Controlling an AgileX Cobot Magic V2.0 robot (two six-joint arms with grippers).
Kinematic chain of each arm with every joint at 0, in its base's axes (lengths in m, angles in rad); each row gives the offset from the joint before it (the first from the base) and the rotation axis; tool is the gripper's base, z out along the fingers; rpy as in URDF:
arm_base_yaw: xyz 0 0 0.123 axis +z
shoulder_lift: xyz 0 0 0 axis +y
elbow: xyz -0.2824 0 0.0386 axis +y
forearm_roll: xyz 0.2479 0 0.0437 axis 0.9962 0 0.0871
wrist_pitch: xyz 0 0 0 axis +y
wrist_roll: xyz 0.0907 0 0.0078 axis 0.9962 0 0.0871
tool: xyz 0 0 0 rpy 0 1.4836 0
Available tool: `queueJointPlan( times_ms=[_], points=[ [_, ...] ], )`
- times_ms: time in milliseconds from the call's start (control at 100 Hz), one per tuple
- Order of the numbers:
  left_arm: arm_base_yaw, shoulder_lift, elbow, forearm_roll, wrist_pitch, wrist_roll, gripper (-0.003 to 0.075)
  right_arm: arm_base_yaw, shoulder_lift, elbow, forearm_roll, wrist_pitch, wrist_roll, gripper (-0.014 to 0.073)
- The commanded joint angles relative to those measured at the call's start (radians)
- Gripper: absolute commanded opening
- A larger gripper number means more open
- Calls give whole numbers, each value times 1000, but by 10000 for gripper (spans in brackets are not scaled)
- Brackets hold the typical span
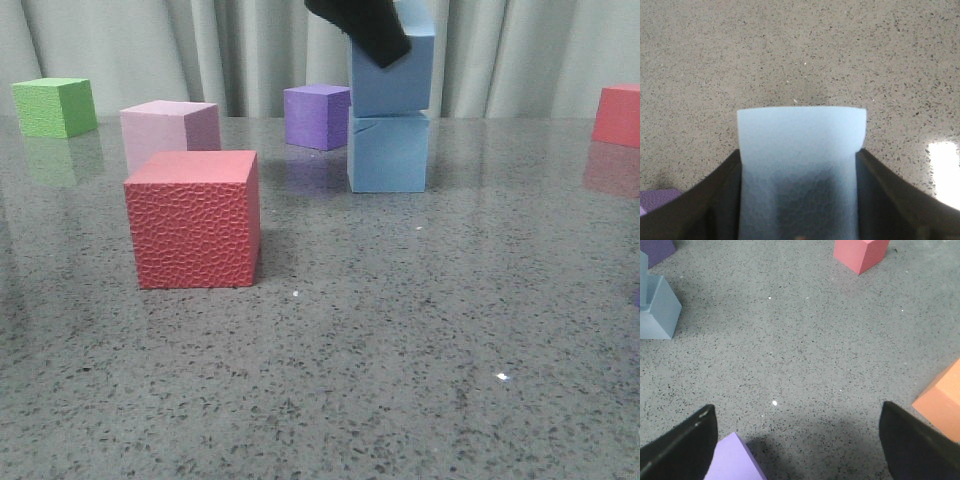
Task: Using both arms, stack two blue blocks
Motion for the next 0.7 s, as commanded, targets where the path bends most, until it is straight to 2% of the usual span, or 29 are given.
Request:
queueJointPlan(
  times_ms=[0, 690],
  points=[
    [2, -61, -30, -42, -42, 1, 188, -5, -11, -24, -13, -70, -4, 646],
    [2, -43, -30, -42, -42, 1, 191, -5, -11, -24, -13, -70, -4, 646]
  ],
)
